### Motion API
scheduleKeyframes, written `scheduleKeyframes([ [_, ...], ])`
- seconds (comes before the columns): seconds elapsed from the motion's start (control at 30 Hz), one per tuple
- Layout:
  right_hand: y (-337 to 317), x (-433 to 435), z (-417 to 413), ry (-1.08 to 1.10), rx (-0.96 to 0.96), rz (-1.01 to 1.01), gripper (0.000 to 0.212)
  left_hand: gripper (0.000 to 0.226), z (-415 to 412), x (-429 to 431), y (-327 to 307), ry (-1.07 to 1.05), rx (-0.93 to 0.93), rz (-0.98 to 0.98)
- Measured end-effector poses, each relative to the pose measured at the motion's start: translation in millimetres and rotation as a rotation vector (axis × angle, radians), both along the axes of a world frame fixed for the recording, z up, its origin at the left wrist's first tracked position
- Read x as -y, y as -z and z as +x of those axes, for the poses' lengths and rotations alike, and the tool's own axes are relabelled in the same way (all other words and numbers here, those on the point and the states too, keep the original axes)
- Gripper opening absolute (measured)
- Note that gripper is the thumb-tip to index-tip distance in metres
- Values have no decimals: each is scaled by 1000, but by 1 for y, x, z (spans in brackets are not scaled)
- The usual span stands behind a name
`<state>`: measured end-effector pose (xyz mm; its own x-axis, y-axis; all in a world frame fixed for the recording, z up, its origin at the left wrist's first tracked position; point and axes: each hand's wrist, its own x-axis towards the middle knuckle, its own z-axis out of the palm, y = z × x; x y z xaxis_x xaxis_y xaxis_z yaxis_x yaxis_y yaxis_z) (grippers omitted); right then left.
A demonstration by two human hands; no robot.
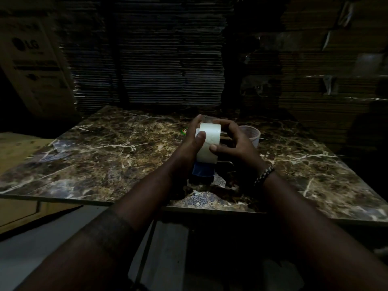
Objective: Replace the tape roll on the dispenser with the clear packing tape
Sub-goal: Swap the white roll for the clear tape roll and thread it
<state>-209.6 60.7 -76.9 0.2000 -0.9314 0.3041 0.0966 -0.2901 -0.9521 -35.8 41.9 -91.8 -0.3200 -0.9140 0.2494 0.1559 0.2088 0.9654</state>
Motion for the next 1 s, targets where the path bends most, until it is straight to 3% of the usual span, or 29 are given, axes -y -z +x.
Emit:
scheduleKeyframes([
  [0.03, 1, 0, 2, -3, 2, 2, 63, 119, 1, 1, 2, 11, 22, 8],
  [0.1, 1, 0, 6, 12, -17, -17, 63, 133, 2, 2, 4, 21, 50, 0],
  [0.33, -1, -1, 8, 41, -106, -73, 65, 131, 4, 1, 2, 51, 93, -41],
  [0.53, 4, -1, 11, 113, -207, -121, 79, 89, 12, 5, -2, -26, -8, -20],
  [0.8, 12, 1, 12, 321, -485, -455, 80, 43, 27, 10, -9, -265, -91, -168],
  [1.0, 14, 0, 12, 378, -558, -526, 78, 31, 28, 4, -7, -346, 125, -370],
])
